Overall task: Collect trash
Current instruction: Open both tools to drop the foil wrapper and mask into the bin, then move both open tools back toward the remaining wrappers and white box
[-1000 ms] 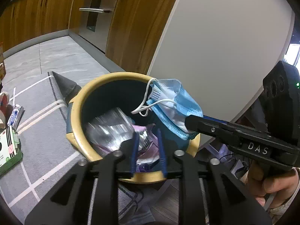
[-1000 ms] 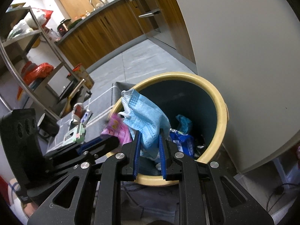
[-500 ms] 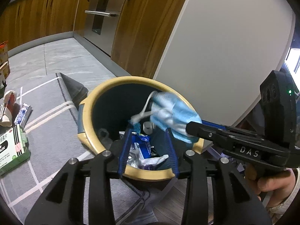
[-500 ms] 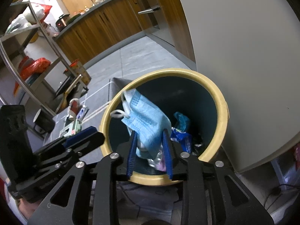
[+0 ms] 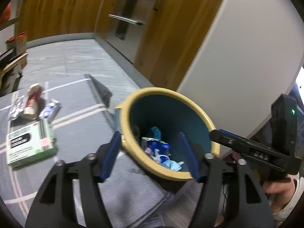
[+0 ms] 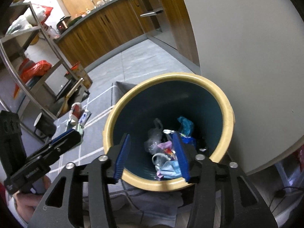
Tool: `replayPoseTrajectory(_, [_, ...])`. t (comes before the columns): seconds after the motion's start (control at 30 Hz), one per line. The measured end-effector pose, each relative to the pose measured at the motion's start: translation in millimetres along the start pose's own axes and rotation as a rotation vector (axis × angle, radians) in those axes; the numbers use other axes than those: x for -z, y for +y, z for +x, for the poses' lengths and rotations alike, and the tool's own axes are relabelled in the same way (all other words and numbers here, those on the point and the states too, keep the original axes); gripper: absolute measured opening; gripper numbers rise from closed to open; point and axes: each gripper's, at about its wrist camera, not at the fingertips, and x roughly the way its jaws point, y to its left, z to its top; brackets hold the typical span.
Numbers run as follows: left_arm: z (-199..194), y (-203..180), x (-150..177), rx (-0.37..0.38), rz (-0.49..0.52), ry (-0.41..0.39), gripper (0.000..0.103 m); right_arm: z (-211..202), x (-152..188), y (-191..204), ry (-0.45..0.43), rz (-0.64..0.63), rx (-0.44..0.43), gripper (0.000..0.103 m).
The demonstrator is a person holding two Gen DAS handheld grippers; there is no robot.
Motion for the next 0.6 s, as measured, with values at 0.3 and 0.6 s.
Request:
replayPoseTrajectory(0.3, [-37.5, 41.3, -13.6, -0.099, -0.041, -0.026, 0.076, 0.6, -7.1, 35.6, -0.014, -0.070, -0.042, 0.064])
replayPoseTrajectory(0.6, [-70.2, 97.0, -34.9, -0.205, -0.067, -0.006, 0.076, 13.5, -17.9, 77.1, 0.012, -0.133, -0.097, 0.065])
